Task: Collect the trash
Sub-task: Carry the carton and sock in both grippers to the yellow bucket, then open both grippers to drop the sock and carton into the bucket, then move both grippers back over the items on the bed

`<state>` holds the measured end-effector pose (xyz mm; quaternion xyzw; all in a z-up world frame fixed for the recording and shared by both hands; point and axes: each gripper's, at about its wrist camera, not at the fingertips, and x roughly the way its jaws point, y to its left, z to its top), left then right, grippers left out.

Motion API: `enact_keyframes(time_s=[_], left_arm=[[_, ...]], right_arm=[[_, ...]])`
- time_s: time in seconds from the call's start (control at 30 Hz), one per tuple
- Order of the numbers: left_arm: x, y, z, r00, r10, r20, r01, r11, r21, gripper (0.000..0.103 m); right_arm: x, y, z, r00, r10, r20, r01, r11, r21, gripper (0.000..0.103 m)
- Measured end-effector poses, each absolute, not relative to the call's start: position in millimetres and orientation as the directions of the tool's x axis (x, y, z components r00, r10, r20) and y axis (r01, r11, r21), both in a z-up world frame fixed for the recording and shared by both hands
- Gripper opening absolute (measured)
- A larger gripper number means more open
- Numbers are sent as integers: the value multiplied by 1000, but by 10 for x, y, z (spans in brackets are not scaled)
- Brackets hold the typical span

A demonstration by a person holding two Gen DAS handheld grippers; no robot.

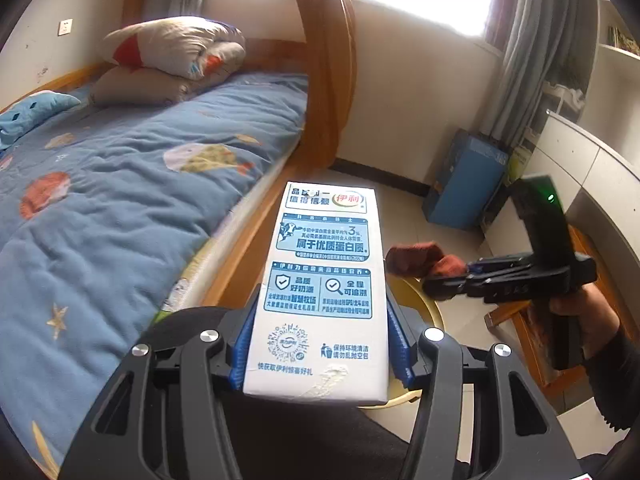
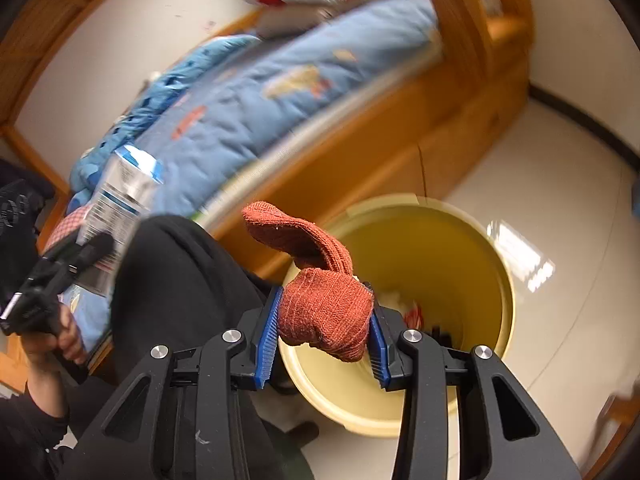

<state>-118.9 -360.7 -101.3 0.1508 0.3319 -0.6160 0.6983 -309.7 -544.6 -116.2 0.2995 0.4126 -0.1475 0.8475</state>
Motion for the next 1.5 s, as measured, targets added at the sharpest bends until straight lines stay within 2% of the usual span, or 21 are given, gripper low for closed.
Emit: enact_keyframes(time_s=[0.17,0.2,0.23,0.3,0.57,0.77,1.07,1.1,1.13,1.17,1.2,1.23,1.5], left_arm=[[-1250,-3786,-1138,-16,-730,-683,958,183,-219,54],[-1282,-3827,-1165,-22,-724,-690,960,176,-216,54],[-1302,-3866,-1181,-23,-719,-694,962,173,-212,54],[-1355,-3947,-1216,-36,-710,-703,964,161,-212,54],[-1466,-4285,-1411,-71,-667,-742,968,134,-213,54],[-1476,-4484,-1539,-109,-626,-773,958,143,-250,54],[-1627,-4788,-1584,-119,-607,-786,965,115,-234,55],[-1631,-4797,-1593,-115,-607,-786,966,116,-231,56],[-1636,-4807,-1597,-108,-609,-786,967,120,-226,63],[-1640,-4815,-1602,-106,-607,-787,967,121,-224,72],[-1641,-4821,-1601,-96,-606,-790,968,128,-216,89],[-1635,-4805,-1586,-63,-611,-789,968,154,-196,92],[-1565,-4681,-1531,-64,-643,-763,959,173,-226,96]], right_arm=[[-3136,-5529,-1428,567,-22,-823,543,761,354,39],[-3136,-5533,-1432,559,-37,-828,548,766,336,47],[-3141,-5541,-1432,551,-57,-832,557,768,316,61],[-3156,-5596,-1459,522,-110,-846,583,770,260,69],[-3295,-5615,-1260,516,-205,-831,603,776,183,69],[-3392,-5636,-1162,537,-210,-817,605,771,199,69],[-3529,-5726,-1094,533,-255,-807,636,749,183,69],[-3534,-5735,-1097,533,-254,-807,639,746,187,69],[-3542,-5747,-1100,532,-253,-808,641,744,188,69],[-3550,-5751,-1098,529,-256,-809,643,743,186,69],[-3548,-5756,-1093,528,-258,-809,643,744,182,69],[-3549,-5751,-1089,528,-259,-809,642,745,180,69],[-3489,-5703,-1054,537,-251,-805,624,761,179,69]])
